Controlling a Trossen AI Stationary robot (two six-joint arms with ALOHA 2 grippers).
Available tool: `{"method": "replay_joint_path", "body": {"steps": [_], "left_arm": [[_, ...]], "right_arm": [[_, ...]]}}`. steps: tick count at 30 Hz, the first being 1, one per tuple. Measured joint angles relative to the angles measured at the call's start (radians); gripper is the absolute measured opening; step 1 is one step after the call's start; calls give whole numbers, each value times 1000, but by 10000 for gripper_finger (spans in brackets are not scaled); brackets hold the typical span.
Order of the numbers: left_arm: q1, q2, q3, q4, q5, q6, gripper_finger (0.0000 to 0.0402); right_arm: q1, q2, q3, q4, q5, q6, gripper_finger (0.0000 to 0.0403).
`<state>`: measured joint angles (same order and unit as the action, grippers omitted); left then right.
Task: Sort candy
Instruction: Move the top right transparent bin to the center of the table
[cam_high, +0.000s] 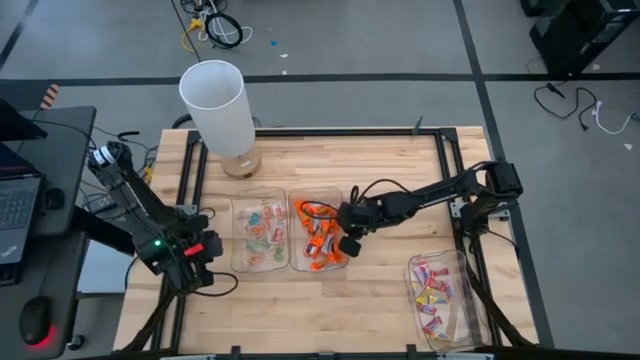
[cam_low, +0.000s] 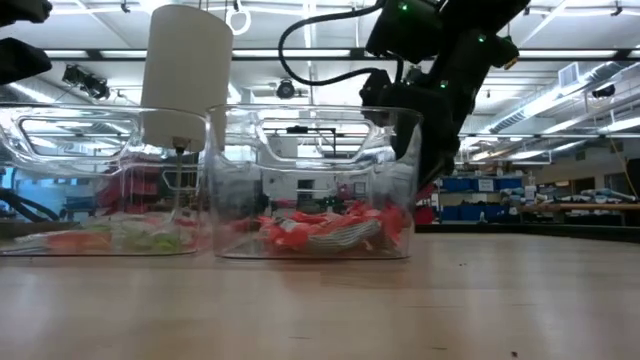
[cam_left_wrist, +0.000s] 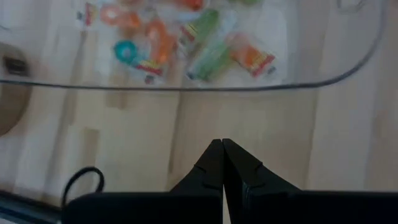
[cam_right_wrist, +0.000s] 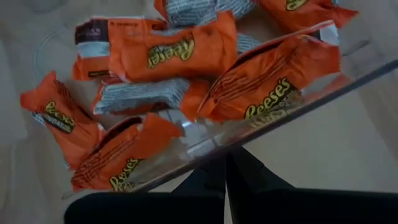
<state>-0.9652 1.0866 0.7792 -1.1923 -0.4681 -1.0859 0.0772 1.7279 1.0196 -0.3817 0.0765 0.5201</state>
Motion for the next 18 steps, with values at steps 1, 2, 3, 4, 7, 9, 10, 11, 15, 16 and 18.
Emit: {"method": "replay_joint_path", "body": {"steps": [1,2,3,4,7,9,10,11,15,16,18], "left_arm": [[0,0,0,-3,17,0,0],[0,0,0,-14,26,0,0],[0,0,0,-31,30,0,0],[0,0,0,-43,33,0,0],[0,0,0,-80,33,-7,0],[0,0,0,-108,34,-21,0],[0,0,0,-124,33,-29,0],[0,0,0,-139,34,-41,0],[0,0,0,-153,35,-52,0],[0,0,0,-153,35,-52,0],[0,0,0,-143,36,-52,0]], "right_arm": [[4,7,0,16,0,0,0],[8,17,0,31,0,0,0],[11,28,0,45,0,0,0],[13,38,0,54,-6,6,0],[16,69,2,86,-23,7,0],[15,92,2,107,-32,7,0],[15,104,1,118,-38,6,0],[15,113,0,122,-41,1,0],[20,118,0,95,-44,0,0],[21,112,1,74,-35,1,0],[29,88,-1,-8,1,7,0]]}}
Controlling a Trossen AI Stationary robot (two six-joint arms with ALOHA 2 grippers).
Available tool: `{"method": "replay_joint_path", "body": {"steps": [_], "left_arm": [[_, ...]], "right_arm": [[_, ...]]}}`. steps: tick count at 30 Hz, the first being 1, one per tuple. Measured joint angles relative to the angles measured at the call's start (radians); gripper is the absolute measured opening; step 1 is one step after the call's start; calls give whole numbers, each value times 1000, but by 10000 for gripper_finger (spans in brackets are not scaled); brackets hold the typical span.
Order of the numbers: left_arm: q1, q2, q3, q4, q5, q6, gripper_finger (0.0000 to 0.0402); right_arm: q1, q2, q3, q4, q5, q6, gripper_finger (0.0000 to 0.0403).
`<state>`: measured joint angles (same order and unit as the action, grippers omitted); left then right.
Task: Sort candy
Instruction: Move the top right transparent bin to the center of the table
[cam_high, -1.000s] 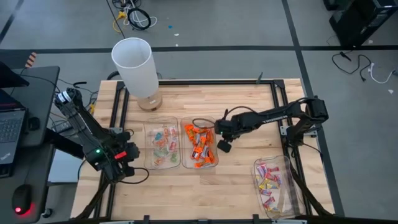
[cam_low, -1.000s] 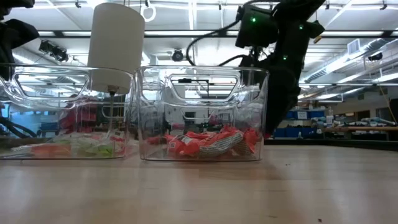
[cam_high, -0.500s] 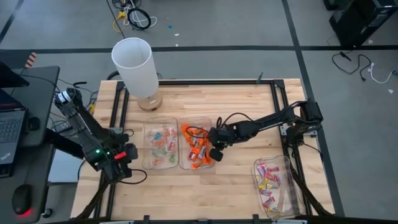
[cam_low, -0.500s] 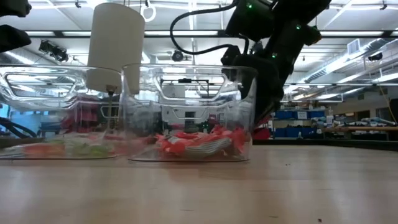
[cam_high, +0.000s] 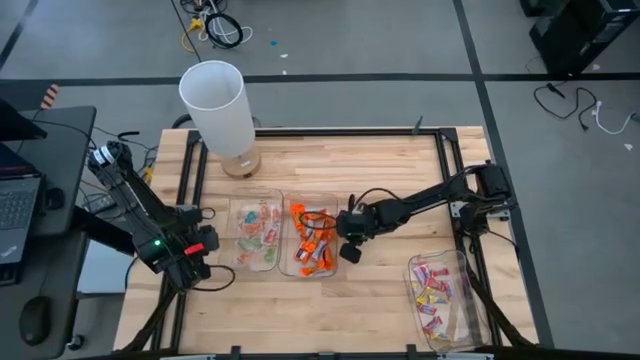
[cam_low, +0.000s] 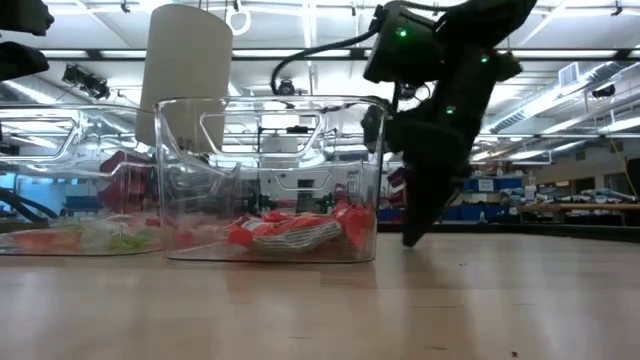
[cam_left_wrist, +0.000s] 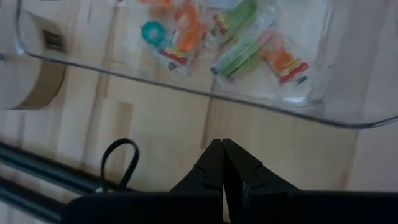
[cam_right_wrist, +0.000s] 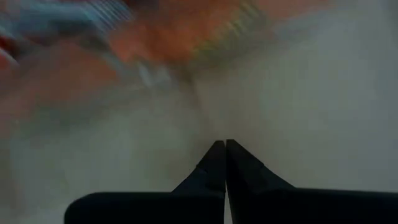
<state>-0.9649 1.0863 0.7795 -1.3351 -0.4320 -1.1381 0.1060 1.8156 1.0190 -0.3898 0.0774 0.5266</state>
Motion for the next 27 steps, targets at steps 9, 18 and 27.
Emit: {"method": "replay_joint_path", "body": {"steps": [9,18,27], "left_arm": [[0,-1,0,49,-1,1,0],[0,-1,0,52,-15,2,0],[0,0,0,60,-23,2,0]], "right_arm": [[126,-198,0,-91,187,94,0],[277,-230,2,321,161,-4,0],[358,-135,1,367,83,96,0]]}}
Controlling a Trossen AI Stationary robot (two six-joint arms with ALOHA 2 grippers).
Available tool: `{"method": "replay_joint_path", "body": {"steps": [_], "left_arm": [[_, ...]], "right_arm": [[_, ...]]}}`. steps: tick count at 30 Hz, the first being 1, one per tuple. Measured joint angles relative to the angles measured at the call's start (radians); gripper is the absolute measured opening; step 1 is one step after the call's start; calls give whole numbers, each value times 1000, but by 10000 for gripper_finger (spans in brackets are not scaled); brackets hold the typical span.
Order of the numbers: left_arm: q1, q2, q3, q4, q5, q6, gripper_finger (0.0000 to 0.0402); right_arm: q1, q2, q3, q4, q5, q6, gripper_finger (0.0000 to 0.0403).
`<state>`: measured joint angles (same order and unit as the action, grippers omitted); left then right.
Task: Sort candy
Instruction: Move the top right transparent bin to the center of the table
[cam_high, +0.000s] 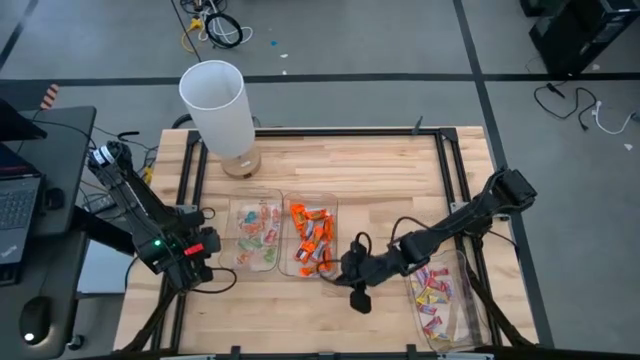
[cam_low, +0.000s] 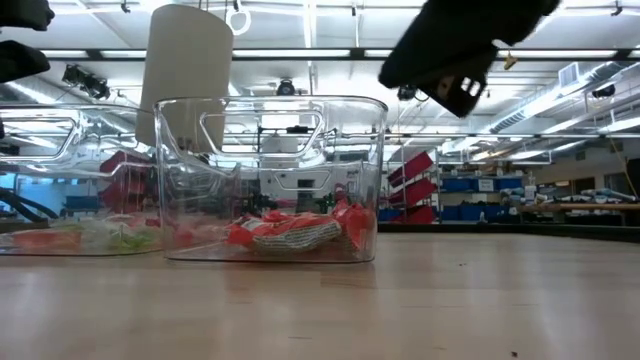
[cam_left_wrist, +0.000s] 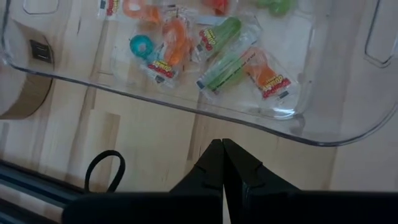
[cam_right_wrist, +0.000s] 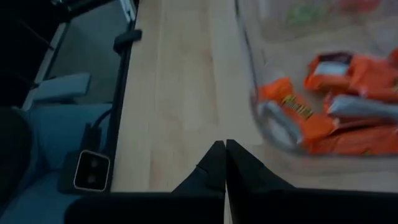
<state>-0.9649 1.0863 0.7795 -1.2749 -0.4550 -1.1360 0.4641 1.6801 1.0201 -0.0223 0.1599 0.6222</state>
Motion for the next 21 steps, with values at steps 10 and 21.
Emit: {"method": "replay_joint_path", "body": {"steps": [10,21], "left_arm": [[0,0,0,23,-8,-1,0],[0,0,0,33,-32,-1,0]], "right_arm": [[18,4,0,-26,108,51,0],[-5,4,-1,-66,127,36,0]]}}
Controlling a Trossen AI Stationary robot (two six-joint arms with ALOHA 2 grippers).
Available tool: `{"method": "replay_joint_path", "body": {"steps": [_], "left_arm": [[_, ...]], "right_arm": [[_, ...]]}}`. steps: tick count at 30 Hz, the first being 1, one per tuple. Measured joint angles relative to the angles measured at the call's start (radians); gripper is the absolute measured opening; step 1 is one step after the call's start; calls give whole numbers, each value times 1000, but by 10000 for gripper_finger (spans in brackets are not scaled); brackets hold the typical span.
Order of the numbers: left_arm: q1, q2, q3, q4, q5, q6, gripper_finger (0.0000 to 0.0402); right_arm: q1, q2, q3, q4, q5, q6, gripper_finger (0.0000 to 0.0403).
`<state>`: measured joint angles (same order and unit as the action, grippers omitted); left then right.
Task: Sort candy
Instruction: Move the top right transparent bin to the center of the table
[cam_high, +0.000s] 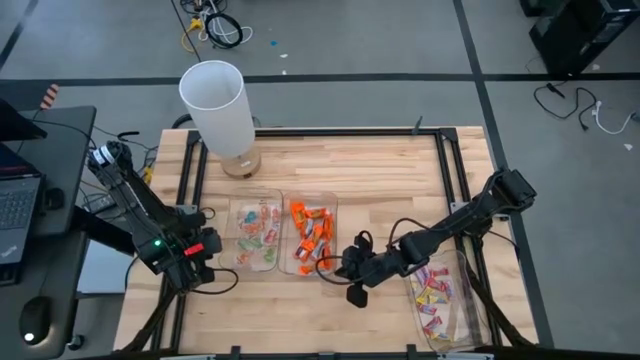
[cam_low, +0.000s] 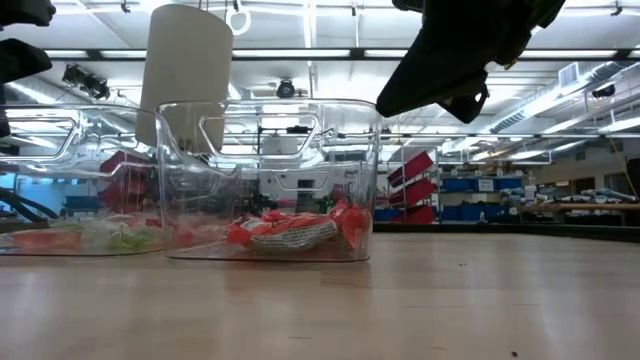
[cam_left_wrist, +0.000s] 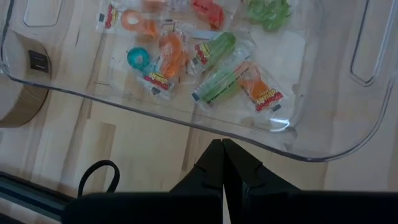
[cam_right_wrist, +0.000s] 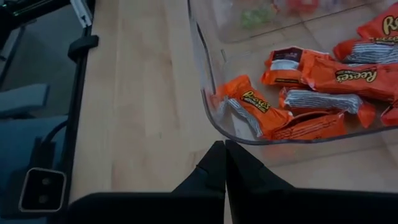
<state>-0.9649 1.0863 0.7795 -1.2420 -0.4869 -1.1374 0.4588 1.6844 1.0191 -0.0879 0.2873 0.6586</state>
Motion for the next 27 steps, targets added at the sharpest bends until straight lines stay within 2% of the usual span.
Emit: {"method": "replay_joint_path", "body": {"steps": [27], "left_arm": [[0,0,0,25,-2,-46,0]], "right_arm": [[-9,0,0,-49,78,53,0]]}}
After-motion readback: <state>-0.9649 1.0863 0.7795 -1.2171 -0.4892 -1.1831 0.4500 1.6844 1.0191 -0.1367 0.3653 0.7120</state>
